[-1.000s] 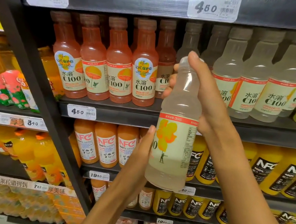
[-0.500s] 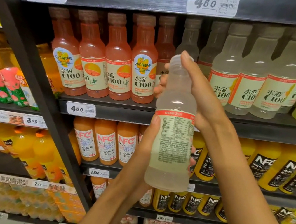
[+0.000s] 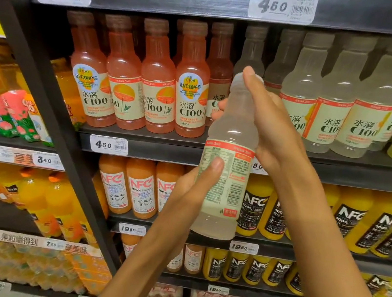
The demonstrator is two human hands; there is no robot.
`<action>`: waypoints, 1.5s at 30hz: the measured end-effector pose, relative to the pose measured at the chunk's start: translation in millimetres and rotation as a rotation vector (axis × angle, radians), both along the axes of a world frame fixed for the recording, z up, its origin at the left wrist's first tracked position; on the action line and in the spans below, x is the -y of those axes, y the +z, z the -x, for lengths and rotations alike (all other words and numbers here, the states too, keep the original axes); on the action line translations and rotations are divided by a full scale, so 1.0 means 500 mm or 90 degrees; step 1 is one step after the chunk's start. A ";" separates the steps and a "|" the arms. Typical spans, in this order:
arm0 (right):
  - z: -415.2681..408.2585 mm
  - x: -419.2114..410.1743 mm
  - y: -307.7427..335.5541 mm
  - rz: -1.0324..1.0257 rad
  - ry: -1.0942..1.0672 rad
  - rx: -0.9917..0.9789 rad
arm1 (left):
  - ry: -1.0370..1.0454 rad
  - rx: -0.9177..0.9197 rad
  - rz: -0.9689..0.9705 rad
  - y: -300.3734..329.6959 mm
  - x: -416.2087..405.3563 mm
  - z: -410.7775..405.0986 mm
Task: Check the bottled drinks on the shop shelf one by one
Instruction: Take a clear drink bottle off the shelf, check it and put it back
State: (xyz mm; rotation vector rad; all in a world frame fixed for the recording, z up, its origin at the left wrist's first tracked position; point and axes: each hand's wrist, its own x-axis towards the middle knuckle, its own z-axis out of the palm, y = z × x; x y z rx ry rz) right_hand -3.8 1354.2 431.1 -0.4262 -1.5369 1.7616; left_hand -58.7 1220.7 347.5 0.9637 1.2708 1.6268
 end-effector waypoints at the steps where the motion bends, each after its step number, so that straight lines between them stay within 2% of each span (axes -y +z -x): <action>1: -0.002 0.000 0.002 0.032 0.029 -0.013 | -0.029 0.049 -0.001 0.004 0.004 0.002; 5: 0.004 -0.002 -0.012 0.169 0.100 -0.037 | -0.190 0.286 -0.048 0.021 0.016 -0.007; 8: 0.016 0.001 -0.025 0.225 0.077 0.014 | -0.230 0.419 -0.039 0.024 0.014 -0.015; 13: 0.015 0.008 -0.040 0.346 0.051 0.080 | -0.211 0.464 -0.034 0.011 0.017 -0.023; 16: 0.003 0.016 -0.054 0.354 0.065 0.117 | -0.211 0.500 -0.056 0.012 0.018 -0.019; 18: -0.010 0.010 -0.069 0.321 0.076 0.085 | -0.203 0.486 -0.067 0.010 0.018 -0.015; 21: -0.018 0.011 -0.054 0.186 0.023 0.015 | -0.184 0.408 -0.051 -0.003 0.017 -0.008; 23: -0.005 0.007 -0.028 0.158 0.004 0.009 | -0.162 0.360 -0.055 -0.008 0.015 -0.004; 25: 0.000 0.001 -0.009 0.134 -0.018 -0.018 | -0.120 0.253 -0.057 -0.012 0.014 0.004; 29: -0.009 0.005 0.011 -0.036 -0.069 -0.070 | 0.001 -0.072 0.007 -0.008 0.012 0.013; 32: -0.009 0.015 0.011 -0.123 -0.129 -0.059 | 0.054 -0.181 -0.052 -0.008 -0.006 0.007; 34: -0.013 0.023 0.013 -0.153 -0.130 -0.050 | 0.060 -0.169 -0.064 -0.014 -0.015 0.000; 37: -0.025 0.016 0.015 -0.125 -0.071 -0.042 | 0.031 -0.069 -0.059 -0.022 -0.014 0.007; 42: -0.023 0.021 0.003 -0.039 0.095 -0.088 | -0.264 0.240 -0.087 -0.020 -0.015 0.016; 43: -0.021 0.025 0.002 -0.026 0.119 -0.107 | -0.277 0.256 -0.080 -0.022 -0.018 0.016; 45: -0.020 0.027 0.003 -0.020 0.133 -0.136 | -0.241 0.215 -0.074 -0.034 -0.022 0.018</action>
